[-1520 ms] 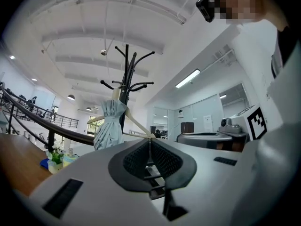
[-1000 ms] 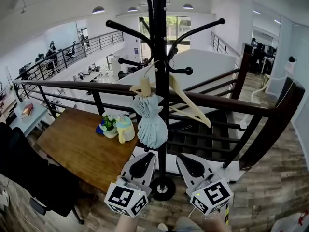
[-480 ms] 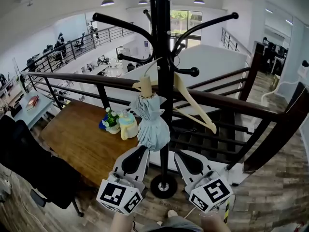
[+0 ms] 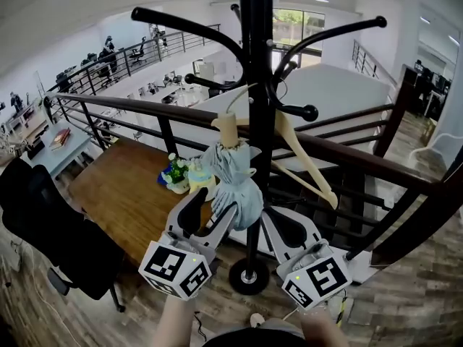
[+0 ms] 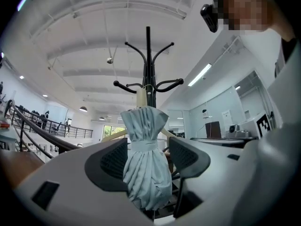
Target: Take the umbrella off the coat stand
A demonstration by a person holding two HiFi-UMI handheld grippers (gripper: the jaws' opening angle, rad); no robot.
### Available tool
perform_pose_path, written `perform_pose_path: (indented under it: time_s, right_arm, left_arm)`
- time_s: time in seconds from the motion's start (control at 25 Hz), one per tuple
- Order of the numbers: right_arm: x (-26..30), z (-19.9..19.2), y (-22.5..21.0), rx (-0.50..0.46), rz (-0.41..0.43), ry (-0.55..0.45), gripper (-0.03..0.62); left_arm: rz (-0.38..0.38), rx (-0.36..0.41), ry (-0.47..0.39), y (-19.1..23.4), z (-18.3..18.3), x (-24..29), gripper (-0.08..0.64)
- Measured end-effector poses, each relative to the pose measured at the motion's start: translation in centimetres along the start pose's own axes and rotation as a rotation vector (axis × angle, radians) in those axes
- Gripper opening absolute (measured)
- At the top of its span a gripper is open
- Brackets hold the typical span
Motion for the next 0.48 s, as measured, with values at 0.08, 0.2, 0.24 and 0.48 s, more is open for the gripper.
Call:
perform_pose_path:
  time_s: [0.08,0.2,0.24,0.48]
  right_arm:
    - [0.3,0.0,-0.4,-0.001,0.007,-0.008,0.029]
    - [0.9,-0.3,-0.9,-0.026,0.025,0.000,0.029]
    - [1.0,-0.4,-1.0,-0.032,0.026,0.004,0.029]
    - [1.5,-0.9,-2.3,-0.016,0.059,0.002,0.029]
  left_arm:
    - [0.005,0.000,0.011,0.7,-0.2,0.9,0.275]
    - [0.007,0.020,0.019,1.4,-0.3,1.8,0.288]
    - [-0.005,0.007,0.020,1.6,-0.3,2.2,0.294]
    - [-0.053,-0.088,0.061,2.2,-1.0,4.6,0.324]
Point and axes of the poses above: the fingertips, and each gripper's own axes: x forward along the fingers, y to its left, z out of its top, the point moved 8 cm from there along -x, backward along the fingers, and after that the axes turned 2 degrees about -z, right-handed, at the moved point
